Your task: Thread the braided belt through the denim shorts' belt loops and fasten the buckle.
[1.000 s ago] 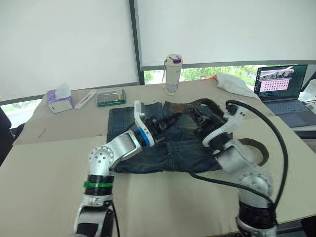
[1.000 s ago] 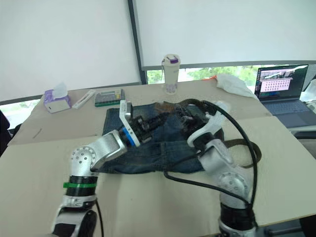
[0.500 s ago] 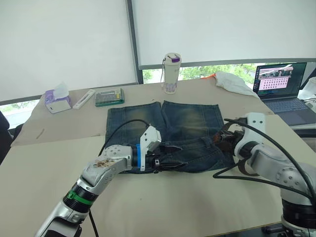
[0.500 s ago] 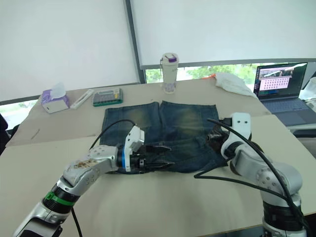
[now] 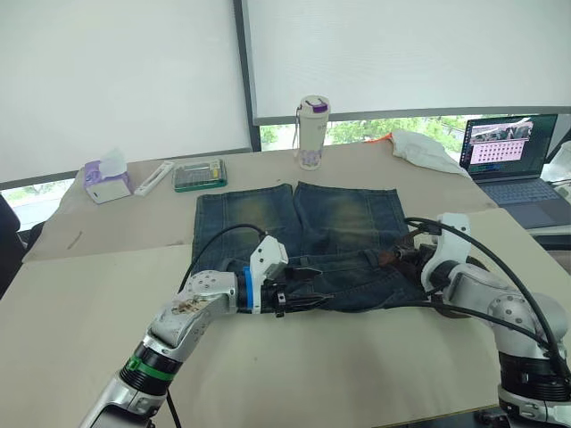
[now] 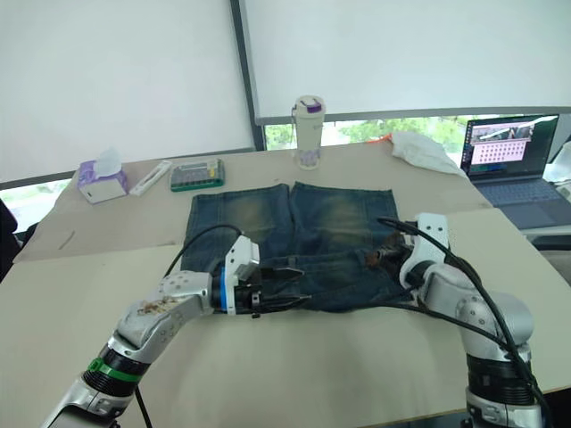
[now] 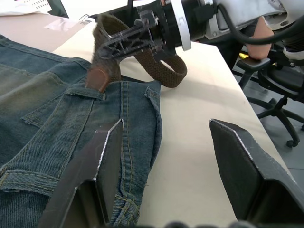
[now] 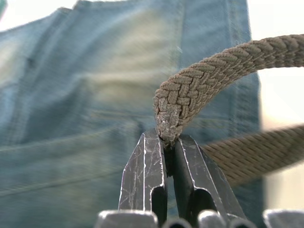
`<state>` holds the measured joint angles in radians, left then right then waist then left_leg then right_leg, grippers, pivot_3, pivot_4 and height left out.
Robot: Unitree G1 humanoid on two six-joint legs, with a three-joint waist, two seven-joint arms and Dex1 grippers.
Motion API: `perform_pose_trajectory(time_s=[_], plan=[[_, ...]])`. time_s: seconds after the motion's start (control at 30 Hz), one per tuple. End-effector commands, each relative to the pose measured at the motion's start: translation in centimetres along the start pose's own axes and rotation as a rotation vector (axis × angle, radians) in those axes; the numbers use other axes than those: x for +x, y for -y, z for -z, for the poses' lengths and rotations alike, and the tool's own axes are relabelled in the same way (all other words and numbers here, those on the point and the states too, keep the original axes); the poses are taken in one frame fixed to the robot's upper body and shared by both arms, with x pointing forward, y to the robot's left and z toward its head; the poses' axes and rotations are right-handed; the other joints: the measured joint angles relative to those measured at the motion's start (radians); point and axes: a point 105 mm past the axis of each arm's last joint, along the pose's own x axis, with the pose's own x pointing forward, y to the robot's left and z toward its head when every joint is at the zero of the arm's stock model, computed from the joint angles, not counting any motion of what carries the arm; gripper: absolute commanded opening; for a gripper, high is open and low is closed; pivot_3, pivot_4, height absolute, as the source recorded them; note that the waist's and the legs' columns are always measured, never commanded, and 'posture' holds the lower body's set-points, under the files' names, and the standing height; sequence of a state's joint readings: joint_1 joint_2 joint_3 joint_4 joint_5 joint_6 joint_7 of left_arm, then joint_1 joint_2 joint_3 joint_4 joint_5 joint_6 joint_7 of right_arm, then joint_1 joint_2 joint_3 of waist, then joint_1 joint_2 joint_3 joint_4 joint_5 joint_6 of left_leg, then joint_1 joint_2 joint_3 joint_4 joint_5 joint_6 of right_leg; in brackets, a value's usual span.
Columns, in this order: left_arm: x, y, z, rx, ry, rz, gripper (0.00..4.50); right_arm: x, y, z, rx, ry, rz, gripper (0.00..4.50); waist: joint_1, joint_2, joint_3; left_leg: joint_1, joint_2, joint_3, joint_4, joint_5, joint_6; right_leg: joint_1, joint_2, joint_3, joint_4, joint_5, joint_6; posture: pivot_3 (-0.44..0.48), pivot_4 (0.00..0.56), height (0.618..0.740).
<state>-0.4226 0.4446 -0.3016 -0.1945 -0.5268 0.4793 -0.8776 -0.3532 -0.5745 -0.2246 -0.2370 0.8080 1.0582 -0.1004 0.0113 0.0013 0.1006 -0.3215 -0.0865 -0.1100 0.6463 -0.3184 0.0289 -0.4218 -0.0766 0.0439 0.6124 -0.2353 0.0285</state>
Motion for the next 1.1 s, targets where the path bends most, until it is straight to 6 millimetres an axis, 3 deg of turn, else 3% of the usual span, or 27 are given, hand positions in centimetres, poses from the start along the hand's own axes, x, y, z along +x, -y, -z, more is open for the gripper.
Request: perform_pose_trajectory(time_s=[0.03, 0.37, 0.53, 0.73, 0.9, 1.03, 1.1], plan=[[-0.4, -0.3, -0.3, 0.031, 0.015, -0.017, 3.05, 0.6, 0.2, 0.6, -0.117, -0.033, 0.03, 0.0, -0.001, 0.0, 0.0, 0.0, 0.0, 0.0, 0.0, 0.0, 0.0, 0.0, 0.0, 0.0, 0.0, 0.0, 0.0, 0.0, 0.15, 0.74], [-0.6, -0.9, 0.1, 0.028, -0.004, -0.064, 3.05, 2.5, -2.5, 0.4, -0.117, -0.022, -0.084, 0.0, -0.006, 0.0, 0.0, 0.001, 0.0, 0.0, 0.0, 0.0, -0.001, 0.0, 0.001, 0.0, 0.001, 0.0, 0.0, 0.0, 0.15, 0.74], [-0.7, -1.3, 0.5, 0.024, -0.019, -0.098, 3.05, 2.4, -4.5, -1.0, -0.134, 0.058, -0.179, 0.0, -0.013, 0.0, 0.0, 0.001, 0.0, 0.0, 0.0, 0.0, -0.001, -0.001, 0.001, -0.001, 0.001, 0.0, 0.0, 0.0, 0.15, 0.74], [-0.7, -1.3, 0.8, 0.011, -0.038, -0.116, 3.05, 2.4, -4.6, -1.0, -0.123, 0.066, -0.197, 0.0, -0.015, 0.001, 0.0, 0.001, 0.0, 0.0, 0.0, 0.0, -0.001, -0.001, 0.001, -0.001, 0.001, 0.0, 0.0, 0.0, 0.15, 0.74], [-0.8, -1.4, 1.1, 0.013, -0.06, -0.123, 3.05, 2.3, -5.0, -2.9, -0.093, 0.129, -0.228, 0.0, -0.023, 0.001, 0.0, 0.001, 0.0, 0.0, 0.0, 0.001, -0.001, -0.002, 0.001, -0.001, 0.002, 0.0, 0.0, 0.0, 0.15, 0.74], [-0.7, -1.5, 1.4, 0.016, -0.081, -0.122, 3.05, 3.2, -3.0, 0.0, -0.296, -0.017, -0.125, 0.0, -0.015, 0.001, -0.001, 0.0, -0.001, -0.001, 0.0, 0.001, -0.001, -0.001, 0.0, -0.002, 0.002, 0.0, 0.0, 0.0, 0.15, 0.74], [-0.8, -1.5, 1.5, 0.014, -0.091, -0.123, 3.05, 3.3, -3.5, 0.3, -0.307, -0.031, -0.154, 0.0, -0.01, 0.001, -0.001, 0.0, -0.001, -0.001, 0.001, 0.001, -0.001, -0.001, 0.0, -0.002, 0.001, 0.0, 0.0, 0.0, 0.15, 0.74]])
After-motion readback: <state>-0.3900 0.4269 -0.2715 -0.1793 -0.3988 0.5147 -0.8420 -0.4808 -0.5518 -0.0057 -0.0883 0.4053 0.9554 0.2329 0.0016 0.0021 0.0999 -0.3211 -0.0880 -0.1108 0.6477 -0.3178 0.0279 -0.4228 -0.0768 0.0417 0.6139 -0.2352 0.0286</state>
